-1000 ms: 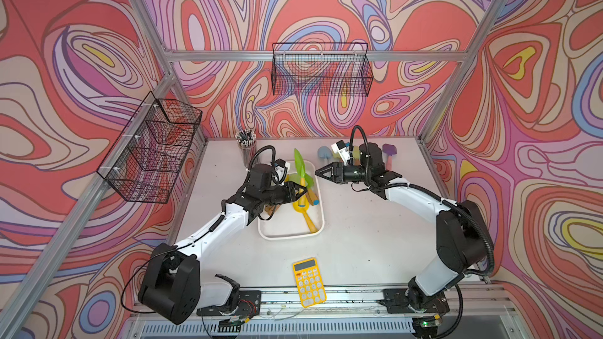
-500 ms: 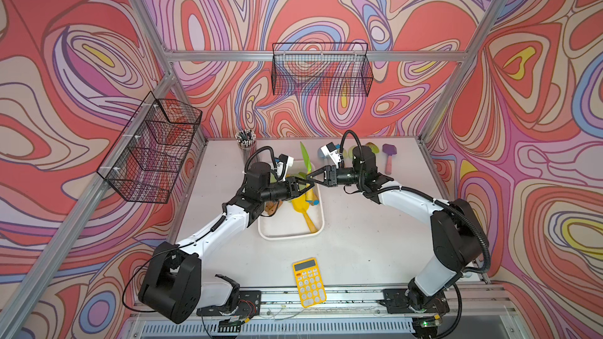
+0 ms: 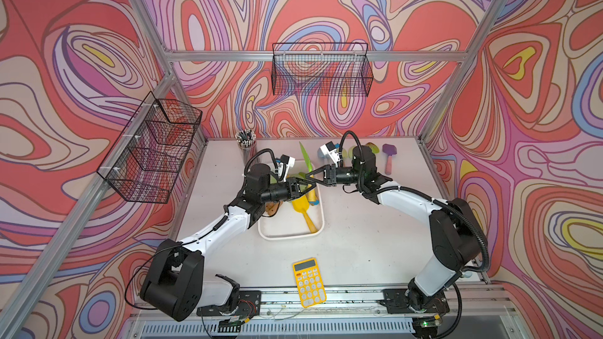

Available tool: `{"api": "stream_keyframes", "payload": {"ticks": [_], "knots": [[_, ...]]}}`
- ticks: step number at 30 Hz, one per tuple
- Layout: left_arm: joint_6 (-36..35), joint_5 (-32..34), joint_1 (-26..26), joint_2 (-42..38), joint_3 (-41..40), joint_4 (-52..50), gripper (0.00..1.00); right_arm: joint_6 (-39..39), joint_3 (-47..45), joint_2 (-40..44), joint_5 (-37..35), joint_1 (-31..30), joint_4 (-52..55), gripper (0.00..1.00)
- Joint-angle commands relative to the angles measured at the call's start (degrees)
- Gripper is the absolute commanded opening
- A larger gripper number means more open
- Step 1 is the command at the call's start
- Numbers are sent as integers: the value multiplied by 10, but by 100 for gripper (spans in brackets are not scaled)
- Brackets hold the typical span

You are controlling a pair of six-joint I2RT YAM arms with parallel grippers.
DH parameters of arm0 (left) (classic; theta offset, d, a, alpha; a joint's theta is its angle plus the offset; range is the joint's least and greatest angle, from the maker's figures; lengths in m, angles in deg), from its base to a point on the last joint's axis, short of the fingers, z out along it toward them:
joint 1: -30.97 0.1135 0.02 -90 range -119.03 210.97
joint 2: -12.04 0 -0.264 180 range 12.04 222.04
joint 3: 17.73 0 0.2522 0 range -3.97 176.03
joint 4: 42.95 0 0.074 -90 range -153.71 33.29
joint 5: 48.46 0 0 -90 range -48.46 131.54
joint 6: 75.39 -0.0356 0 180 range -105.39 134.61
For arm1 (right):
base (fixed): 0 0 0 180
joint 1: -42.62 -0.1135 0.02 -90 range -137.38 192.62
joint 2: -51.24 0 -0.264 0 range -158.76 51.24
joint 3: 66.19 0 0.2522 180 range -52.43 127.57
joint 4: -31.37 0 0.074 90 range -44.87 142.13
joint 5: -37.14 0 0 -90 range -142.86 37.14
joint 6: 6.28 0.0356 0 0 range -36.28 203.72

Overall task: Take the shovel out of the storage box
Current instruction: Place the shovel at the corner of the board.

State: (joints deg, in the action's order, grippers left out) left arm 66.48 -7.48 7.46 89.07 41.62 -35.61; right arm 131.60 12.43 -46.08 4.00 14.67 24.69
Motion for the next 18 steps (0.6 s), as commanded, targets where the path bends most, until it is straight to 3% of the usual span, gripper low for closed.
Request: {"api": "stream_keyframes", "payload": {"ticks": [1, 3, 6, 18], "knots": [[-8, 7, 5, -6, 2, -20, 27, -20, 3, -5, -16, -4, -7, 12], [-31, 27, 8, -15, 6, -58, 42, -29, 6, -3, -21, -3, 6, 12], [-59, 60, 20, -35, 8, -109, 49, -45, 12, 0, -29, -3, 33, 12], [-203, 244, 33, -58, 71, -387, 51, -133, 62, -9, -111, 19, 195, 11]]}}
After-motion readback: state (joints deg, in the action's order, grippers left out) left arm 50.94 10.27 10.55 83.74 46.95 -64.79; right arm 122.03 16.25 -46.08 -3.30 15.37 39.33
